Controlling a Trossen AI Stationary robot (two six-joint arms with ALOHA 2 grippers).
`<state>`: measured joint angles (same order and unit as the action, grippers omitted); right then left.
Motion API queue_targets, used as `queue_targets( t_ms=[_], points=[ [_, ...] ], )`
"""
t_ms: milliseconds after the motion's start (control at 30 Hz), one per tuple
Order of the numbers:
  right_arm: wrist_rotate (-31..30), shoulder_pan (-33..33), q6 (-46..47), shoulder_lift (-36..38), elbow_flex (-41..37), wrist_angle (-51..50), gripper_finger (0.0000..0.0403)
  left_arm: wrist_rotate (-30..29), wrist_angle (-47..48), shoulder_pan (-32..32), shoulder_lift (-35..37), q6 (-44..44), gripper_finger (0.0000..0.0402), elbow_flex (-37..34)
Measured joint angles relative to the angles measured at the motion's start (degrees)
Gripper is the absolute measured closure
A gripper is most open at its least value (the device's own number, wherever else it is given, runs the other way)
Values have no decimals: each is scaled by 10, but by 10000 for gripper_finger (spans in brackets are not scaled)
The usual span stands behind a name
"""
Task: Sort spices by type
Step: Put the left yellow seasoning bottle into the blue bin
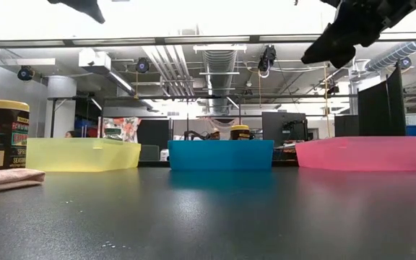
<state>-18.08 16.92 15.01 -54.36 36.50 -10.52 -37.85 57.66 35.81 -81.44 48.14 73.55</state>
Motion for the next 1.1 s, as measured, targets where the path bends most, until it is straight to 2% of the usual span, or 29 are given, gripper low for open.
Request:
queue_targets(
  t_ms=[100, 233, 433, 633, 833, 967, 1100],
  points=[
    [0, 4, 0, -6, -1, 1, 351, 7, 88, 0, -28, 11, 134, 32],
    [0, 5, -6, -13, -2, 2, 363, 52, 159, 0, -37, 33, 137, 49],
    [0, 5, -14, -20, -3, 5, 361, 138, 248, 0, -7, 100, 155, 47],
    [0, 4, -31, -25, -3, 11, 350, 159, 322, -1, 24, 133, 169, 47],
    [0, 4, -31, -25, -3, 15, 342, 161, 323, -1, 57, 130, 178, 26],
    [0, 4, -32, -25, -3, 14, 338, 178, 313, -1, 90, 130, 185, -25],
    [0, 4, -32, -25, -3, 14, 337, 214, 266, -1, 129, 144, 192, -82]
  ],
)
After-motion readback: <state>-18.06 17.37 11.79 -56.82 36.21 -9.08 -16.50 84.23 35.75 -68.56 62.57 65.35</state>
